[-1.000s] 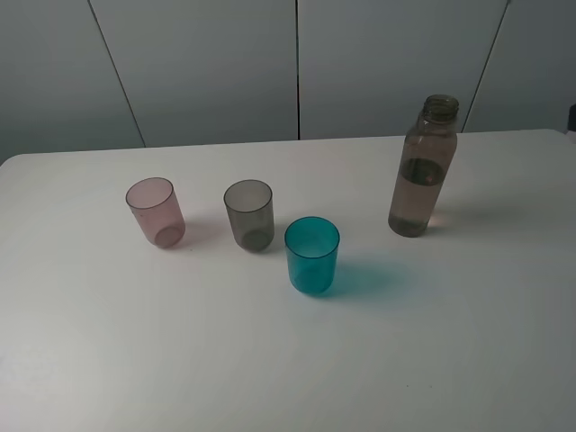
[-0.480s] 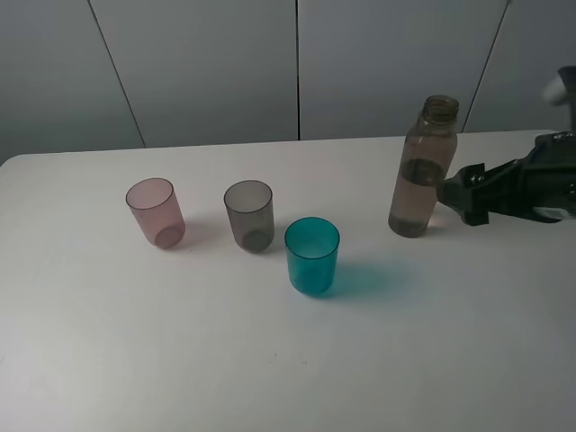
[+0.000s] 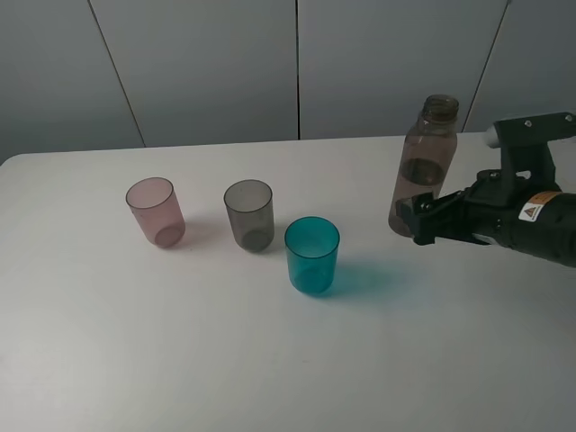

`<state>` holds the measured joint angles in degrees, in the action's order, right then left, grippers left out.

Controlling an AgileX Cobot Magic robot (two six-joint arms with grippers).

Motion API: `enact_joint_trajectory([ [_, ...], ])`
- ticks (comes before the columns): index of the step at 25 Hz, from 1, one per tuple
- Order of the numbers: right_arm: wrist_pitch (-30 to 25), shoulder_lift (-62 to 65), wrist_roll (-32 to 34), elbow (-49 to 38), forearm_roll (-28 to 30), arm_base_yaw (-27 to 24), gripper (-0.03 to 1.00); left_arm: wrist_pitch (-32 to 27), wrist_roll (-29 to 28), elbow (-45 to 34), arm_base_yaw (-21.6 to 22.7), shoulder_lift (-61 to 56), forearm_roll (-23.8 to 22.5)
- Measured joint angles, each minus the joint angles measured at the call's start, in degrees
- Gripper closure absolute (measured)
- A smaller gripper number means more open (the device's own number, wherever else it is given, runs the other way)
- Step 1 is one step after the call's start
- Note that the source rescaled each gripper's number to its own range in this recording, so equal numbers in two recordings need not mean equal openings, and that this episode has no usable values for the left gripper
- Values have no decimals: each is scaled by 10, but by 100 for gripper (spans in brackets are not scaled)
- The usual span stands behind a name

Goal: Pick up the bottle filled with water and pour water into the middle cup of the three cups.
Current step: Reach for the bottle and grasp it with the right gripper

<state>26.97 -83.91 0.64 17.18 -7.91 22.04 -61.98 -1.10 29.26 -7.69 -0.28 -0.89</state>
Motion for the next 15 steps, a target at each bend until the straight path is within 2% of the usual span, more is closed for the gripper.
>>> enact_joint_trajectory([
  [5,139,-85,2,-5,-9,2,-3,0,0,0,0,0,0],
  [7,175,-112,3,-5,-20,2,-3,0,0,0,0,0,0],
  [11,233,-159,3,3,-23,2,-3,0,0,0,0,0,0],
  [15,256,-198,4,16,-33,2,-3,0,0,0,0,0,0],
])
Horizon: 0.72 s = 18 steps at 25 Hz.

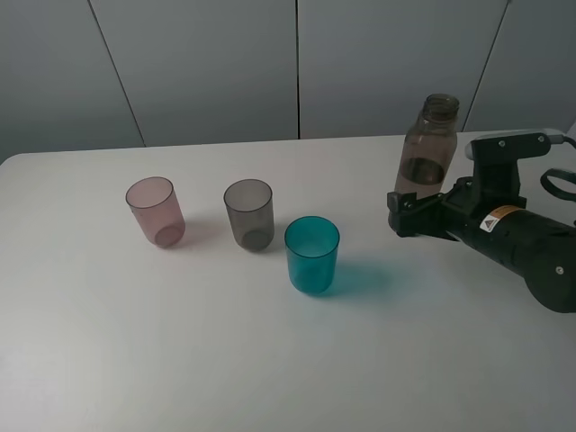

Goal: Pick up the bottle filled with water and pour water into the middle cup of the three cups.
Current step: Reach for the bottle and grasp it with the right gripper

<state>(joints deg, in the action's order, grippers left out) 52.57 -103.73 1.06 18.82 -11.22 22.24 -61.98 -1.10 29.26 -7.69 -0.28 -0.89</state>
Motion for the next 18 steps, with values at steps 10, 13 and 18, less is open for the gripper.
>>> enact_joint_trajectory([
  [10,146,-89,14,7,-33,0,-3,0,-2,0,0,0,0],
  [13,158,-106,14,29,-33,0,-3,0,-2,0,0,0,0],
  [18,163,-135,14,67,-33,0,-3,0,-2,0,0,0,0],
])
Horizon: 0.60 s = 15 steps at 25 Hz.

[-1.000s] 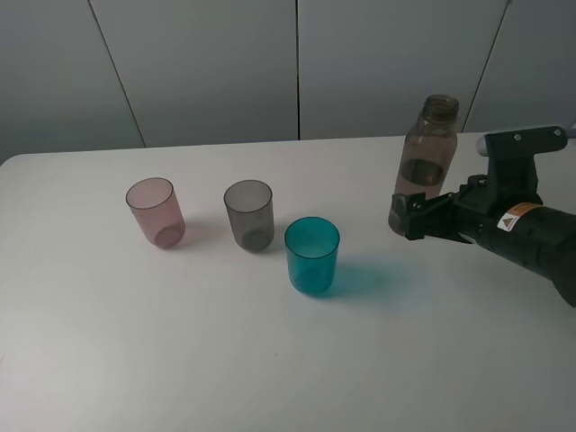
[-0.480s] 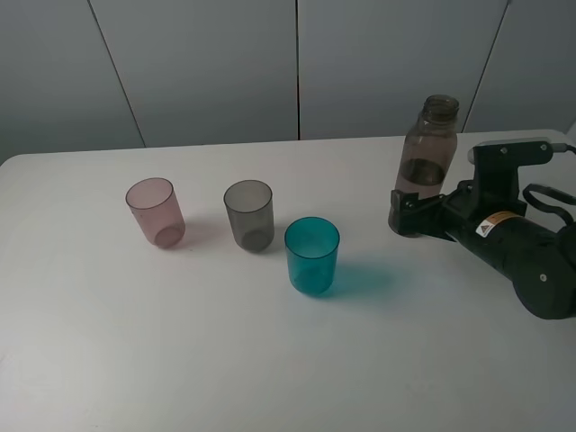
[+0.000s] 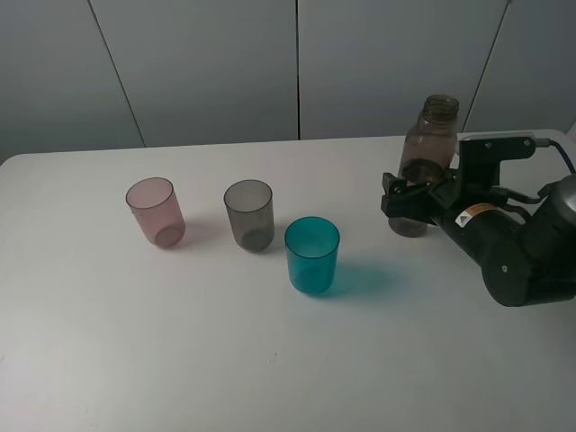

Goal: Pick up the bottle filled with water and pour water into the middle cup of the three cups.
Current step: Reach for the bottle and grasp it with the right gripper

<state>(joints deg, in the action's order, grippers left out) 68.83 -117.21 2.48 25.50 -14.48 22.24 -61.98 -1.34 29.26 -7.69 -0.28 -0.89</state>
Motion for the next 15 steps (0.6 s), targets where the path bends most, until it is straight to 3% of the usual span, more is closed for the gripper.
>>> enact_joint_trajectory([
  [15,3,-68,0,49,-21,0,-3,0,0,0,0,0,0],
])
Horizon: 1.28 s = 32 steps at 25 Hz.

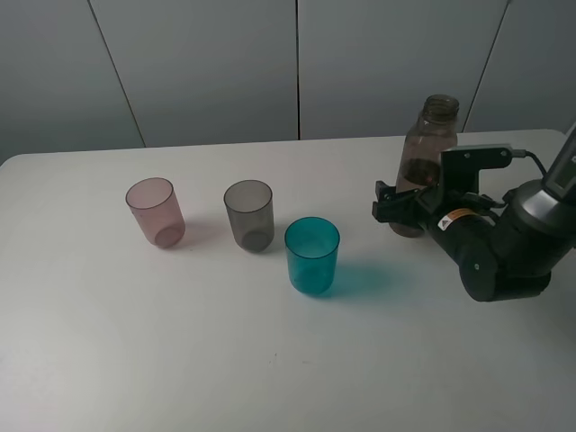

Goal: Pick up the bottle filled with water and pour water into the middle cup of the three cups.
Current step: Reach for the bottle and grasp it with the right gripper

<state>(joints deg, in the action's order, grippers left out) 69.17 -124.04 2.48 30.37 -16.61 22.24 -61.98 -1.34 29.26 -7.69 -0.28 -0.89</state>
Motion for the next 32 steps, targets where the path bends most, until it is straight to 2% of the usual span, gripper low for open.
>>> enact_joint_trajectory([
  [5,0,-1,0,0,-22,0,-3,0,0,0,0,0,0],
  [30,0,-4,-4,21,-15,0,-3,0,0,0,0,0,0],
  [31,0,-4,-4,21,-15,0,1,0,0,0,0,0,0],
  [32,0,-4,-4,21,-13,0,10,0,0,0,0,0,0],
])
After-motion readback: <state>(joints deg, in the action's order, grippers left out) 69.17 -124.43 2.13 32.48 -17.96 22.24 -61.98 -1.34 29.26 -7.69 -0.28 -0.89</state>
